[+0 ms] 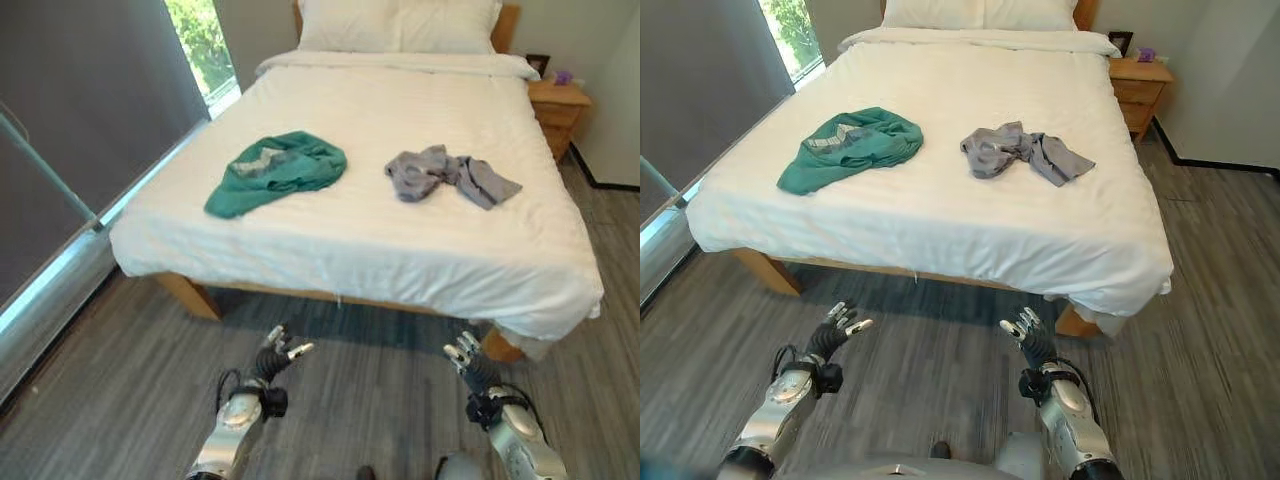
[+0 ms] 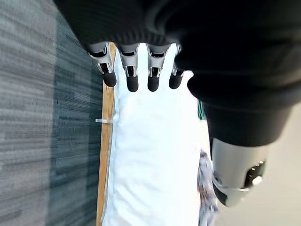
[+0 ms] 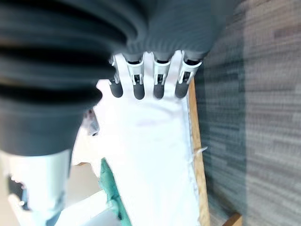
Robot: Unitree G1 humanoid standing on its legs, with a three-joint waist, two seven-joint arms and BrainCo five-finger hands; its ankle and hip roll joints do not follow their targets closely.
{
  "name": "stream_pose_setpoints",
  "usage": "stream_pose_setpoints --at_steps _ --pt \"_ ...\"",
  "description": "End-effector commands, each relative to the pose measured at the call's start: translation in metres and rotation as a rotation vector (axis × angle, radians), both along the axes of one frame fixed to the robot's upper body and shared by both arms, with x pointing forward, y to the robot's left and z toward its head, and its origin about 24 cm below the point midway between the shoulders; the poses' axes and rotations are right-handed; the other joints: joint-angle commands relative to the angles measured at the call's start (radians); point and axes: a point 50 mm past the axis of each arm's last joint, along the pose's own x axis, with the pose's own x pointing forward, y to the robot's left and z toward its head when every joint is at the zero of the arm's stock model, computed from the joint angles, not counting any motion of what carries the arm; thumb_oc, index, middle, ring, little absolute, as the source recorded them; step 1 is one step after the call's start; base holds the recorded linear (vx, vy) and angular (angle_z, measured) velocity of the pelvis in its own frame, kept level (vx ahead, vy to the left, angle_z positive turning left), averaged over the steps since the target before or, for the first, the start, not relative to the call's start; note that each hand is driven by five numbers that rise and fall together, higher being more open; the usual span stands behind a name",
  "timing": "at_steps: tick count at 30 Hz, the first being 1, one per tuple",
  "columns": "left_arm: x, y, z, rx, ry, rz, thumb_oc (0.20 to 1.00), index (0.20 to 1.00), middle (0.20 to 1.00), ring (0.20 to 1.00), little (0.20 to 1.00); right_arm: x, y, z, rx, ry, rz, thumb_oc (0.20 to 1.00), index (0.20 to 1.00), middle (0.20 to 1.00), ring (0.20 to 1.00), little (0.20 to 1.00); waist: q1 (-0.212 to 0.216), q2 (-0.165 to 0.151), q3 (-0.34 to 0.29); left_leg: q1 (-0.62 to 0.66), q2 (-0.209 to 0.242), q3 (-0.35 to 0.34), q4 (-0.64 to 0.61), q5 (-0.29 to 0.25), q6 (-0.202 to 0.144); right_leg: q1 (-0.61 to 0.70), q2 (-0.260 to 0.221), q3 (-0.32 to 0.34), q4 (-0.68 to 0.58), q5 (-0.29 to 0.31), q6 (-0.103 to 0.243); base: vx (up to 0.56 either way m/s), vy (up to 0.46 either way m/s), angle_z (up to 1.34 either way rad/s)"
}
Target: Pick up bed clothes into laundry basket.
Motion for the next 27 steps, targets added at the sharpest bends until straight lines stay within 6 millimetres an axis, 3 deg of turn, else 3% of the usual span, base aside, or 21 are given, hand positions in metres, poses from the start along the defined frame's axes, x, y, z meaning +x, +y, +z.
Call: stream_pose_setpoints --at_steps 1,4,6,7,10,13,15,16,19,20,21,22,25,26,27 --pt "0.006 0.008 0.014 0.040 -0.071 -0.027 1.000 1.000 1.000 1.000 1.000 0.018 -0.018 0.025 -0.017 -0.136 -0.060 1.000 1.000 1.000 1.000 1.000 -0.012 -0.036 0.011 0.001 0.083 -0.005 -0.048 0.061 -0.119 0.107 0.089 0.087 -0.234 0.203 0.025 0.55 -0.175 0.48" --pt "0.005 0.009 0.012 0.040 -0.067 -0.019 1.000 1.000 1.000 1.000 1.000 0.014 -0.024 0.025 -0.038 -0.133 -0.072 1.000 1.000 1.000 1.000 1.000 -0.027 -0.045 0.014 0.042 0.096 -0.043 -0.051 0.026 -0.134 0.102 0.131 0.141 -0.360 0.224 0.034 0.36 -0.132 0.32" --pt "0.004 0.009 0.011 0.042 -0.065 -0.017 1.000 1.000 1.000 1.000 1.000 0.015 -0.026 0.026 -0.047 -0.136 -0.074 1.000 1.000 1.000 1.000 1.000 -0.026 -0.048 0.012 0.054 0.101 -0.049 -0.051 0.018 -0.139 0.104 0.134 0.114 -0.390 0.247 0.037 0.24 -0.140 0.48" --pt "0.002 0.009 0.010 0.040 -0.058 -0.011 1.000 1.000 1.000 1.000 1.000 0.016 -0.028 0.028 -0.057 -0.141 -0.071 1.000 1.000 1.000 1.000 1.000 -0.020 -0.052 0.007 0.068 0.109 -0.060 -0.051 0.013 -0.146 0.108 0.132 0.069 -0.387 0.259 0.035 0.25 -0.196 0.43" --pt "0.001 0.008 0.008 0.024 -0.057 0.008 1.000 1.000 1.000 1.000 1.000 0.020 -0.031 0.032 -0.068 -0.162 -0.068 1.000 1.000 1.000 1.000 1.000 -0.011 -0.049 -0.011 0.072 0.139 -0.077 -0.031 0.016 -0.164 0.141 0.149 0.061 -0.393 0.239 0.016 0.28 -0.252 0.31" --pt "0.007 0.001 0.006 -0.068 -0.059 0.061 1.000 1.000 1.000 1.000 1.000 0.033 -0.045 0.054 -0.114 -0.248 -0.095 1.000 1.000 1.000 1.000 1.000 -0.009 -0.052 -0.003 -0.052 0.170 -0.057 0.285 0.119 -0.229 0.207 0.156 0.017 -0.400 0.198 -0.029 0.21 -0.261 0.02" --pt "0.014 -0.005 0.010 -0.106 -0.080 0.054 1.000 1.000 1.000 1.000 1.000 0.037 -0.055 0.067 -0.155 -0.293 -0.109 1.000 1.000 1.000 1.000 1.000 0.003 -0.075 0.031 -0.153 0.156 -0.063 0.493 0.179 -0.245 0.257 0.150 0.013 -0.413 0.174 -0.062 0.13 -0.231 0.33" --pt "0.014 -0.007 0.010 -0.121 -0.082 0.053 1.000 1.000 1.000 1.000 1.000 0.039 -0.057 0.072 -0.176 -0.307 -0.098 1.000 1.000 1.000 1.000 1.000 0.009 -0.080 0.037 -0.174 0.158 -0.055 0.512 0.181 -0.239 0.281 0.151 0.009 -0.426 0.164 -0.067 0.18 -0.179 0.42" --pt "0.011 -0.012 0.007 -0.162 -0.063 0.056 1.000 1.000 1.000 1.000 1.000 0.041 -0.073 0.089 -0.296 -0.341 -0.089 1.000 1.000 1.000 1.000 1.000 0.019 -0.085 0.034 -0.244 0.240 0.031 0.377 0.187 -0.239 0.342 0.128 -0.019 -0.466 0.140 -0.052 0.20 -0.054 0.21" --pt "0.011 -0.012 0.007 -0.162 -0.063 0.056 1.000 1.000 1.000 1.000 1.000 0.041 -0.073 0.089 -0.296 -0.341 -0.089 1.000 1.000 1.000 1.000 1.000 0.020 -0.085 0.035 -0.242 0.240 0.031 0.376 0.187 -0.239 0.344 0.128 -0.018 -0.466 0.140 -0.052 0.33 0.063 0.41" --pt "0.003 -0.014 0.000 -0.163 -0.025 0.035 1.000 1.000 1.000 1.000 1.000 0.044 -0.079 0.109 -0.363 -0.407 -0.071 1.000 1.000 1.000 1.000 1.000 0.037 -0.073 0.011 -0.245 0.238 0.066 0.127 0.168 -0.240 0.371 0.128 -0.042 -0.491 0.122 -0.028 0.33 0.066 0.30" --pt "0.001 -0.013 -0.002 -0.153 -0.017 0.034 1.000 1.000 1.000 1.000 1.000 0.047 -0.079 0.115 -0.412 -0.423 -0.044 1.000 1.000 1.000 1.000 1.000 0.053 -0.066 0.001 -0.249 0.211 0.046 0.069 0.184 -0.238 0.378 0.132 -0.040 -0.490 0.113 -0.027 0.38 0.078 0.21" --pt "-0.005 -0.013 -0.004 -0.164 0.000 0.019 1.000 1.000 1.000 1.000 1.000 0.055 -0.081 0.131 -0.521 -0.449 0.004 1.000 1.000 1.000 1.000 1.000 0.044 -0.058 -0.020 -0.190 0.192 0.031 0.009 0.166 -0.227 0.373 0.135 -0.031 -0.482 0.107 -0.023 0.18 0.095 -0.25" --pt "-0.006 -0.012 0.000 -0.157 -0.010 -0.008 1.000 1.000 1.000 1.000 1.000 0.064 -0.088 0.147 -0.603 -0.481 0.000 1.000 1.000 1.000 1.000 1.000 0.043 -0.061 -0.038 -0.139 0.181 0.044 -0.038 0.153 -0.216 0.382 0.125 -0.024 -0.490 0.112 -0.013 0.17 0.122 -0.38" --pt "-0.006 -0.012 0.000 -0.158 -0.010 -0.007 1.000 1.000 1.000 1.000 1.000 0.065 -0.088 0.148 -0.603 -0.481 0.001 1.000 1.000 1.000 1.000 1.000 0.044 -0.060 -0.037 -0.138 0.181 0.045 -0.039 0.152 -0.216 0.383 0.125 -0.023 -0.491 0.112 -0.013 0.17 0.138 -0.21"
